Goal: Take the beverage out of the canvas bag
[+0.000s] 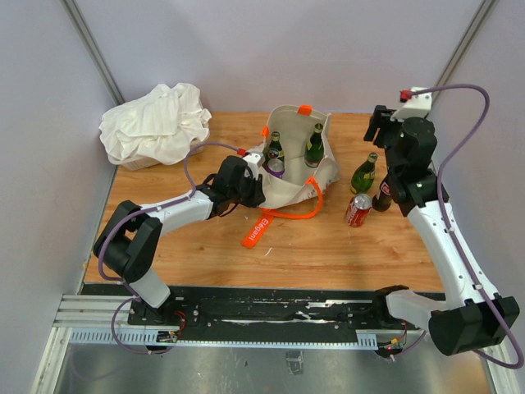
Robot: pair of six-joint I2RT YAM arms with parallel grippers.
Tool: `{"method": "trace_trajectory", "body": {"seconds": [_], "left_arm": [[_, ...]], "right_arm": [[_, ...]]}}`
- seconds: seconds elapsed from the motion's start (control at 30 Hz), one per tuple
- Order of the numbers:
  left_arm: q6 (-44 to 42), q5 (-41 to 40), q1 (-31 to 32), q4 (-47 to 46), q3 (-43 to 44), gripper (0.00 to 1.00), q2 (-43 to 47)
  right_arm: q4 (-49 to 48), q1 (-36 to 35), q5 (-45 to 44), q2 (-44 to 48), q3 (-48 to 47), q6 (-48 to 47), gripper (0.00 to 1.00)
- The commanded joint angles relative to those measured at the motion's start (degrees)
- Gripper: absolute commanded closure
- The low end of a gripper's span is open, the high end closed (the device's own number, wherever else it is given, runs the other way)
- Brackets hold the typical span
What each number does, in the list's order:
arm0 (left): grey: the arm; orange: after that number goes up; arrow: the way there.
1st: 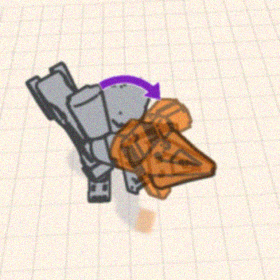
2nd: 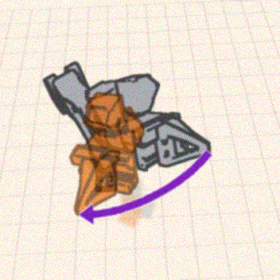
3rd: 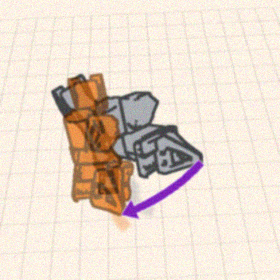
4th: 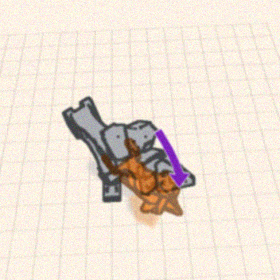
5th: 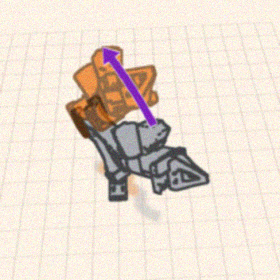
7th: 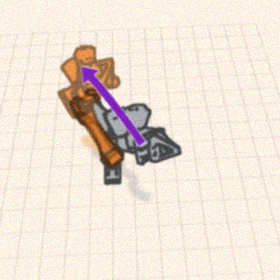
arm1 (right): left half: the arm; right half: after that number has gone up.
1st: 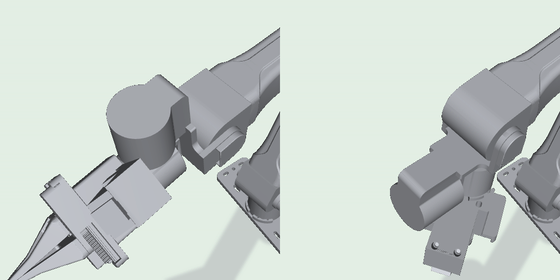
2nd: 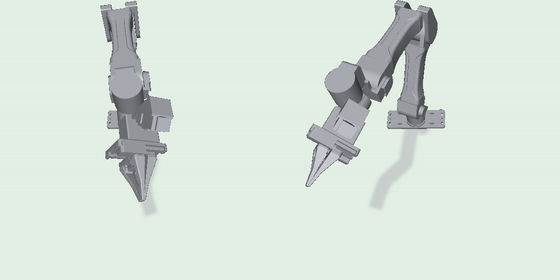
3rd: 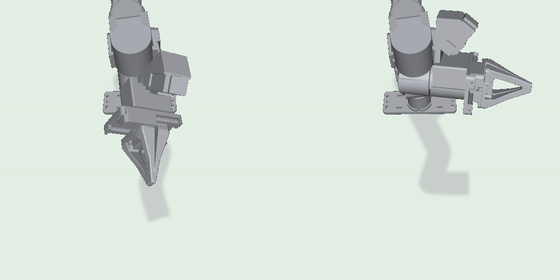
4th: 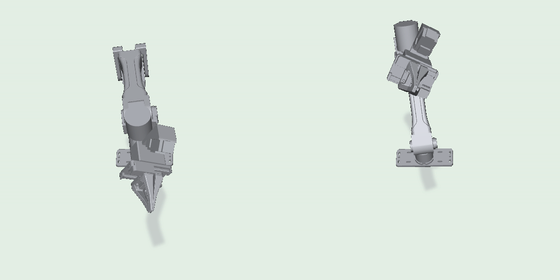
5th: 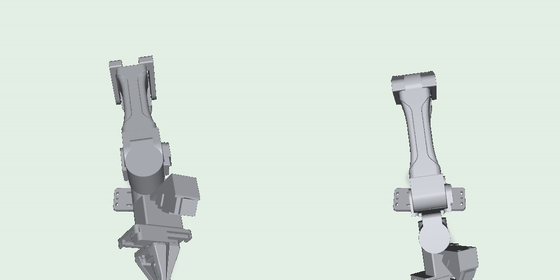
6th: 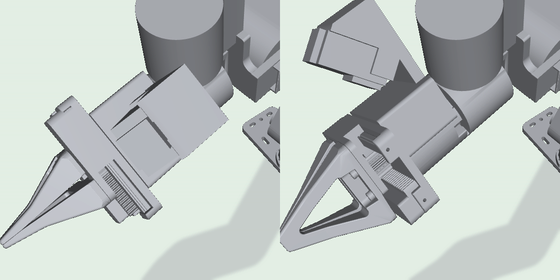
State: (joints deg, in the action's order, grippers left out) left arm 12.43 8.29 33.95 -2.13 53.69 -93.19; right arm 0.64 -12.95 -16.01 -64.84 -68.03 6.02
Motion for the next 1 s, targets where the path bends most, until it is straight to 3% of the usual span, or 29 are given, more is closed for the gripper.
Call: {"method": "trace_trajectory", "body": {"seconds": [0.0, 0.13, 0.43, 0.7, 0.97], "left_arm": [[-0.34, 2.58, 0.94, 2.71, 0.35, 0.89, -2.17], [-0.21, 2.73, 1.0, 2.5, 0.45, 0.89, -2.02], [-0.24, 2.11, 1.02, 2.65, 1.05, 0.89, -1.77], [-0.21, 1.9, 1.03, 2.86, 0.85, 0.89, -1.84], [0.06, 2.07, 1.03, 2.71, 1.08, 0.89, -1.78]], "right_arm": [[6.5, -9.2, 0.46, -6.12, -10.24, -3.77, 0.48], [12.36, -14.33, 2.14, -14.36, -19.34, -3.98, 0.54], [24.4, -17.72, 6.11, -31.41, -34.51, 0.14, 0.48], [26.0, -19.21, 6.9, -37.12, -36.46, 0.92, 0.46], [27.13, -18.83, -1.67, -42.81, -38.02, 0.31, 0.38]]}}
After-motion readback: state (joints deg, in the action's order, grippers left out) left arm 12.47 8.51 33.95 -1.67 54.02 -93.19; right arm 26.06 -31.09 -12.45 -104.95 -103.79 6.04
